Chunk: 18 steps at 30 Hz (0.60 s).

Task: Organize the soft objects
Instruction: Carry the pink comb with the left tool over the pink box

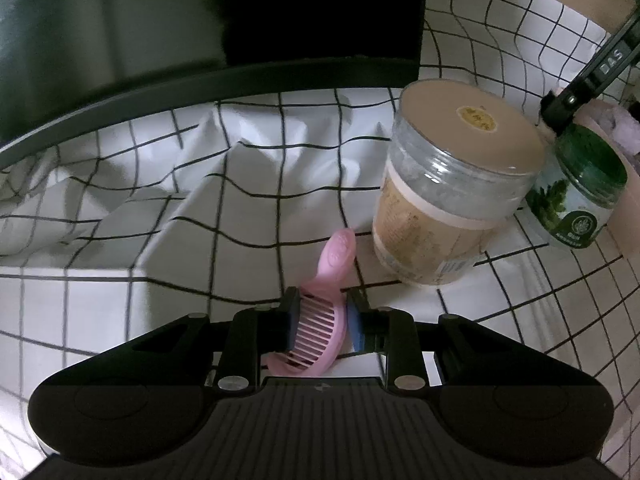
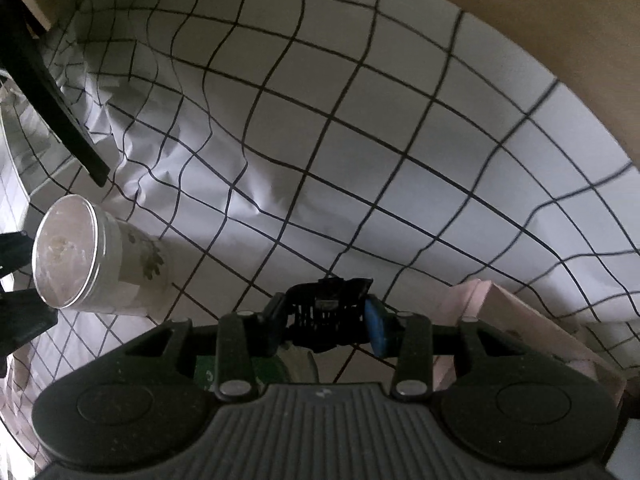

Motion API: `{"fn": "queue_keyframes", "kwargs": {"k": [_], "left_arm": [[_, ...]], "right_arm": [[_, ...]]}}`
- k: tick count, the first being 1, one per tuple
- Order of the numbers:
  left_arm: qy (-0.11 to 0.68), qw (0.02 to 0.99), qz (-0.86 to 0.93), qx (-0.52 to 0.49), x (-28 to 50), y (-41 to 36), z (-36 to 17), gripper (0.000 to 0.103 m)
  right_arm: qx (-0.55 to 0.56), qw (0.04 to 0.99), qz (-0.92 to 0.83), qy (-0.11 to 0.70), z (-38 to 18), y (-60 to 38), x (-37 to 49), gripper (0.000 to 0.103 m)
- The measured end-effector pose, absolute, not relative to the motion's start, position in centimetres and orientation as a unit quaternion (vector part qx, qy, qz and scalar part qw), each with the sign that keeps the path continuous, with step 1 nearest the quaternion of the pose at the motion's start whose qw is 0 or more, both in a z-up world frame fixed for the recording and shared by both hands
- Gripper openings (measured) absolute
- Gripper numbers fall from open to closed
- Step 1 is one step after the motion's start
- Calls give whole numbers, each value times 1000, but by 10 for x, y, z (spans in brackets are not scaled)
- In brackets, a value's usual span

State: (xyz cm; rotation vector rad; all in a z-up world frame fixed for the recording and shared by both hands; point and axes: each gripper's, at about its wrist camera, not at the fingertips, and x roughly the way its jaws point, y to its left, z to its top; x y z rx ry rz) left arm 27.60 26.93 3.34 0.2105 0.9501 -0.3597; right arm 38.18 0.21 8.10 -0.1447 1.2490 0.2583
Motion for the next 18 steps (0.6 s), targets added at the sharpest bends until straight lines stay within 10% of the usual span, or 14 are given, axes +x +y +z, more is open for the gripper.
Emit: {"fn": "queue_keyframes", "kwargs": {"k": [18], "left_arm": [[351, 923, -125, 99, 248, 273, 163, 29]], "right_arm": [[-45, 872, 126, 470, 173, -20, 311, 41]]}}
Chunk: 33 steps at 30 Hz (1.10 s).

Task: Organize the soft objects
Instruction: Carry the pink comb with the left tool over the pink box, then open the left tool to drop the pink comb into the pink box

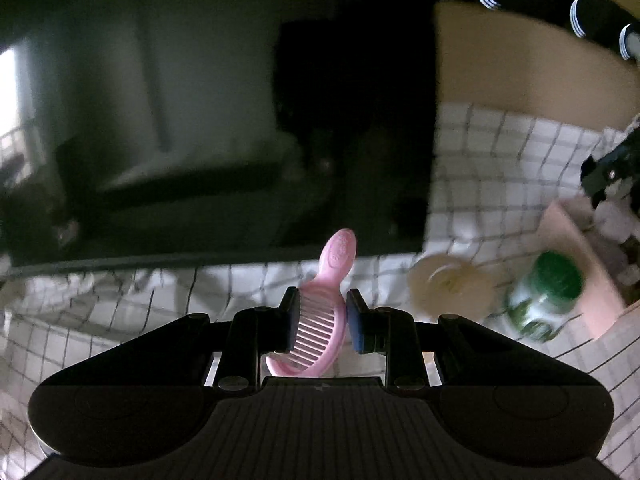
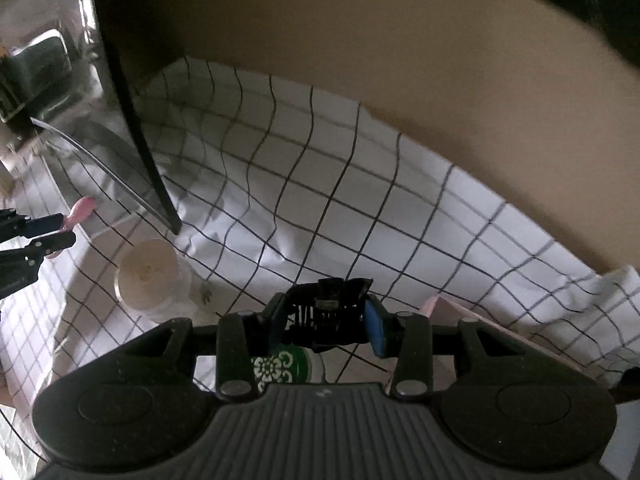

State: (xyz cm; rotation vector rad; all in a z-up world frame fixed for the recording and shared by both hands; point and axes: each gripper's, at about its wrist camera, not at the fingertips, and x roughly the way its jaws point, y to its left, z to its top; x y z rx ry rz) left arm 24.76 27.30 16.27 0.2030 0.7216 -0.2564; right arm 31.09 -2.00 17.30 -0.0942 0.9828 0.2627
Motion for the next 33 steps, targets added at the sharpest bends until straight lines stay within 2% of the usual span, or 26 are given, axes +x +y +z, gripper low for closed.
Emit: {"fn": "queue_keyframes", "kwargs": {"k": [5, 13, 22, 29, 33], "left_arm": [[324, 926, -156, 114, 248, 226, 192, 29], [317, 912, -244, 92, 247, 125, 206, 29], [339, 872, -347, 68, 231, 0, 162, 29], [368, 851, -375, 30, 230, -38, 123, 29], [371, 853, -366, 10, 242, -54, 113, 29]], "right_arm": [[-34, 888, 114, 445, 185, -45, 277, 41], [28, 906, 62, 418, 185, -115, 223, 41], [96, 922, 7, 376, 162, -180, 173, 41], [99, 935, -54, 337, 118, -204, 145, 41], [80, 933, -53, 346, 92, -205, 144, 41]]}}
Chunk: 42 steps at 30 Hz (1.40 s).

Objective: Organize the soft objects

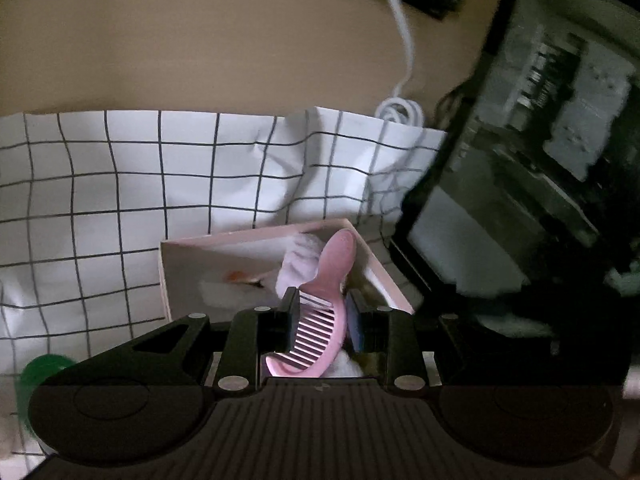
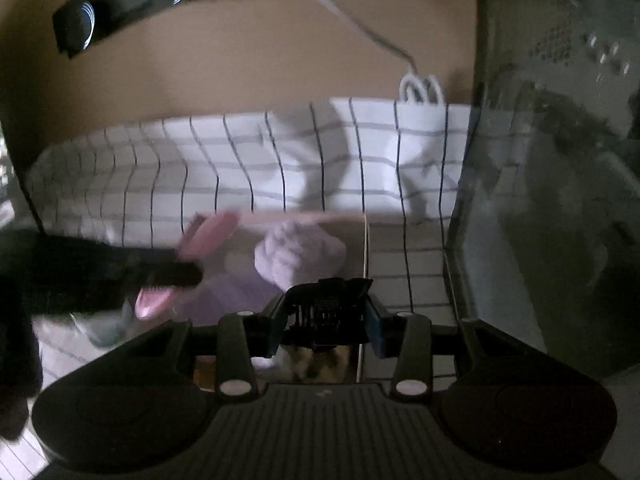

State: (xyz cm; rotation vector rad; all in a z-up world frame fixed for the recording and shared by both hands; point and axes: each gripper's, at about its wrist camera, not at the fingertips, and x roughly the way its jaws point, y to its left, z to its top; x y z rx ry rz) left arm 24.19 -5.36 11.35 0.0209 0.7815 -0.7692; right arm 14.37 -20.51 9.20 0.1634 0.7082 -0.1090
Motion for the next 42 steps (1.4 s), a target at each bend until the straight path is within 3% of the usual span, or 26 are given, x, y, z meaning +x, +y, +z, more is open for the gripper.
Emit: {"fn": "queue_keyframes", "kwargs": {"k": [6, 10, 20, 22, 24, 31, 42], "left_arm": [[405, 868, -286, 32, 280, -65, 99, 29], [460, 843, -278, -12, 303, -61, 78, 30], [368, 887, -279, 8, 281, -51, 99, 30], [350, 890, -291, -4, 271, -40, 107, 30], [338, 897, -285, -10, 257, -29, 112, 30], [307, 910, -280, 1, 177, 14, 105, 30], [346, 921, -175, -14, 61, 32, 31, 30]], "right_arm": [[85, 935, 5, 345, 74, -192, 153, 41], [71, 935, 11, 348, 61, -182, 166, 41], [98, 922, 2, 374, 35, -183, 177, 48], [110, 931, -4, 348, 42, -184, 168, 49], [113, 941, -6, 319, 50, -183, 155, 56], [65, 959, -49, 270, 66, -164, 111, 57], [29, 928, -19, 370, 26, -142, 49, 58]]}}
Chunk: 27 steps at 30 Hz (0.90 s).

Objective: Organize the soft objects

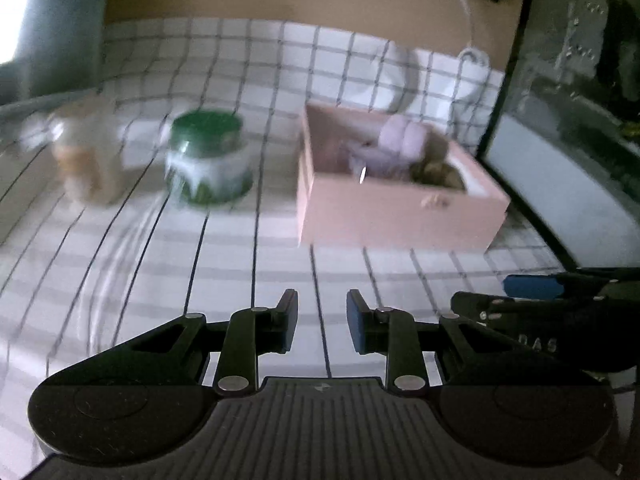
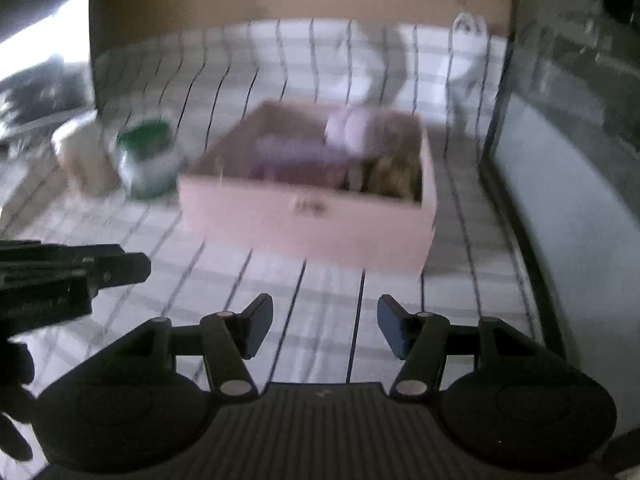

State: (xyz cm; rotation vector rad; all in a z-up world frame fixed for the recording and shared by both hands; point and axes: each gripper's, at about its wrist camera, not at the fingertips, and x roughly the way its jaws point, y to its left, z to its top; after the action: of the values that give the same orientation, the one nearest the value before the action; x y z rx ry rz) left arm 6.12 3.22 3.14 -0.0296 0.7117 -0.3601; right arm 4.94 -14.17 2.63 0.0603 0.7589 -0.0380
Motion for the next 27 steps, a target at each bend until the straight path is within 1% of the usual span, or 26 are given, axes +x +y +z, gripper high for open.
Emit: {"fn": "queue_keyframes", "kwargs": {"k": [4, 5, 6, 8, 12, 15, 27], "left_arm": [[337, 934, -116, -9, 32, 17, 10, 30], [341, 934, -106, -13, 28, 15, 6, 30], [327, 940, -98, -11, 21, 13, 5, 30], [320, 944, -86, 1, 15, 7, 2, 30], [315, 946, -73, 18, 15, -2, 1, 31], [315, 947, -66, 18, 17, -5, 0, 31], [311, 949, -45, 17, 33, -14, -1, 31]], "right_arm": [[35, 917, 17, 398, 7, -146, 45, 59], [25, 919, 31, 393, 2, -146, 42, 65], [9, 920, 34, 389, -1, -142, 40, 68], [-9, 922, 40, 384, -2, -140, 36, 70], [-1, 924, 38, 380, -8, -149, 39, 90], [-3, 925, 52, 376, -11, -155, 44, 99], [6, 939, 38, 340, -18, -169, 55, 103]]}}
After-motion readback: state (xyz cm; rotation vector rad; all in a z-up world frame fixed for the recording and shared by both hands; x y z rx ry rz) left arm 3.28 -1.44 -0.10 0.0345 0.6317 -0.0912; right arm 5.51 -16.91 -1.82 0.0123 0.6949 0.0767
